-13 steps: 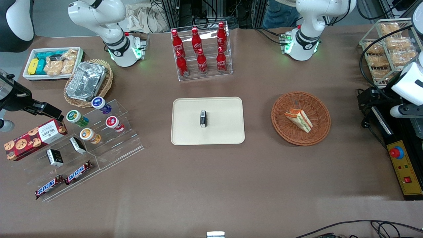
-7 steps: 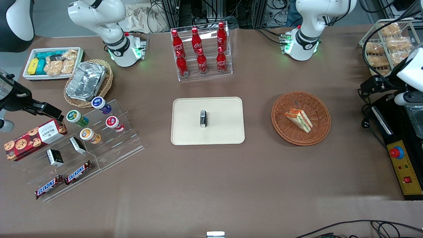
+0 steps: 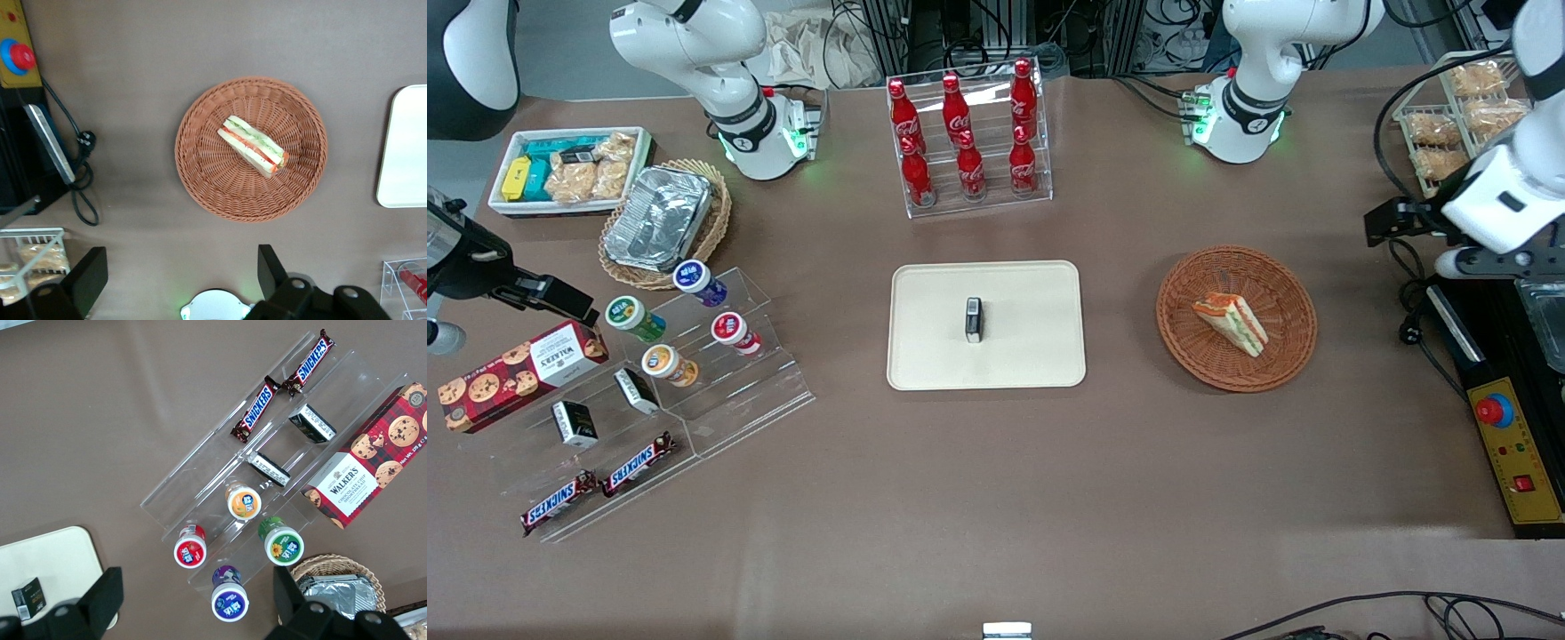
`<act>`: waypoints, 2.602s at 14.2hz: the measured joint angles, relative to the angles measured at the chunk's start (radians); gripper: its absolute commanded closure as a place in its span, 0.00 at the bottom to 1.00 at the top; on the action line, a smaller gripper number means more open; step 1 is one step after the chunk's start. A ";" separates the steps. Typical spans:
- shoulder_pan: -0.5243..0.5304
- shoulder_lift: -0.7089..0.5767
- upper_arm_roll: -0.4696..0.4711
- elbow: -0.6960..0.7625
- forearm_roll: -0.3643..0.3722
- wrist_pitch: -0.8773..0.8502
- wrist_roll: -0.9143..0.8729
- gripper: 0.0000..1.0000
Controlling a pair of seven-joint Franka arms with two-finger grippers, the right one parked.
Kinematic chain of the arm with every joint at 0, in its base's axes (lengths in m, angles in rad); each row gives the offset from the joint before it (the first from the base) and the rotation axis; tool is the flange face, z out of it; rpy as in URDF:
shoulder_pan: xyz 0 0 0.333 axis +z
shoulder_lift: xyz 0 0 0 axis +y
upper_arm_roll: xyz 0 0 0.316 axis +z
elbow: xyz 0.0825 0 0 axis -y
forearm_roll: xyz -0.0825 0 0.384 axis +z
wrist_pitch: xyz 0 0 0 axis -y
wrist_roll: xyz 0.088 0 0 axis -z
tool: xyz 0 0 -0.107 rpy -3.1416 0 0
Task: Place sandwich from basket to tray
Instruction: 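Move the left gripper over the wrapped sandwich and lower it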
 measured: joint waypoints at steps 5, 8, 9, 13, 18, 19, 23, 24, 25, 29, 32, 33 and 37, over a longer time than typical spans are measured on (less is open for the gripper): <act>-0.007 -0.110 -0.040 -0.333 0.000 0.238 -0.136 0.00; -0.006 -0.129 -0.041 -0.458 0.000 0.362 -0.245 0.00; -0.006 -0.129 -0.041 -0.491 -0.001 0.405 -0.277 0.00; -0.007 -0.102 -0.072 -0.562 -0.054 0.521 -0.485 0.00; -0.011 0.042 -0.121 -0.569 -0.058 0.724 -0.780 0.00; -0.011 0.068 -0.127 -0.569 -0.058 0.749 -0.813 0.01; -0.011 0.120 -0.130 -0.569 -0.058 0.778 -0.866 0.02; -0.011 0.130 -0.130 -0.569 -0.058 0.794 -0.869 0.02; -0.011 0.140 -0.130 -0.571 -0.058 0.806 -0.871 0.03; -0.011 0.159 -0.133 -0.576 -0.058 0.825 -0.874 0.04; -0.011 0.172 -0.144 -0.579 -0.058 0.835 -0.883 0.04; -0.011 0.178 -0.150 -0.579 -0.058 0.840 -0.888 0.04; -0.011 0.209 -0.160 -0.579 -0.058 0.874 -0.903 0.27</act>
